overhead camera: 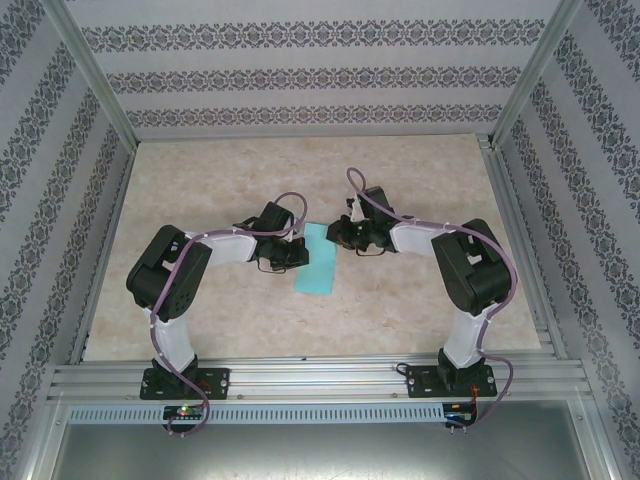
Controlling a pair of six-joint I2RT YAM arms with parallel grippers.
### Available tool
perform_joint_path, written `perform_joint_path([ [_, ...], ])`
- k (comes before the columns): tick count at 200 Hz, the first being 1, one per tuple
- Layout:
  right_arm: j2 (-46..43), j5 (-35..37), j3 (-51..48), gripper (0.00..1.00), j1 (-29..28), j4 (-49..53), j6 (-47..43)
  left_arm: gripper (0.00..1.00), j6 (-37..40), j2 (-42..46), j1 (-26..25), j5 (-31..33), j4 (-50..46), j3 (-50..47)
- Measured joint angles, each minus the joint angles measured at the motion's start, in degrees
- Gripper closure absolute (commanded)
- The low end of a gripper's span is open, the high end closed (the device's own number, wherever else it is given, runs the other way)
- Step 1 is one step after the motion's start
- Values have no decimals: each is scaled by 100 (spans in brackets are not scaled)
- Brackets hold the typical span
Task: Fold a paper plane with a square sheet of paper (pick it up from the middle)
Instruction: Fold the square sheet of paper in half at the center of the table.
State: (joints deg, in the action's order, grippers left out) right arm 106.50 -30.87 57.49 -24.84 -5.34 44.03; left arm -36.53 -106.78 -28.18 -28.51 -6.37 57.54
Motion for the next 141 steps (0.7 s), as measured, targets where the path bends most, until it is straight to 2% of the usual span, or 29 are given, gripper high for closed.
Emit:
perform_joint_path([
  [48,516,52,24,86,-2,-59,37,100,13,0,0,0,0,0],
  [109,431,223,140,86,0,295,96,100,35,0,0,0,0,-2],
  [141,389,111,535,86,94,627,98,100,35,0,0,0,0,-2],
])
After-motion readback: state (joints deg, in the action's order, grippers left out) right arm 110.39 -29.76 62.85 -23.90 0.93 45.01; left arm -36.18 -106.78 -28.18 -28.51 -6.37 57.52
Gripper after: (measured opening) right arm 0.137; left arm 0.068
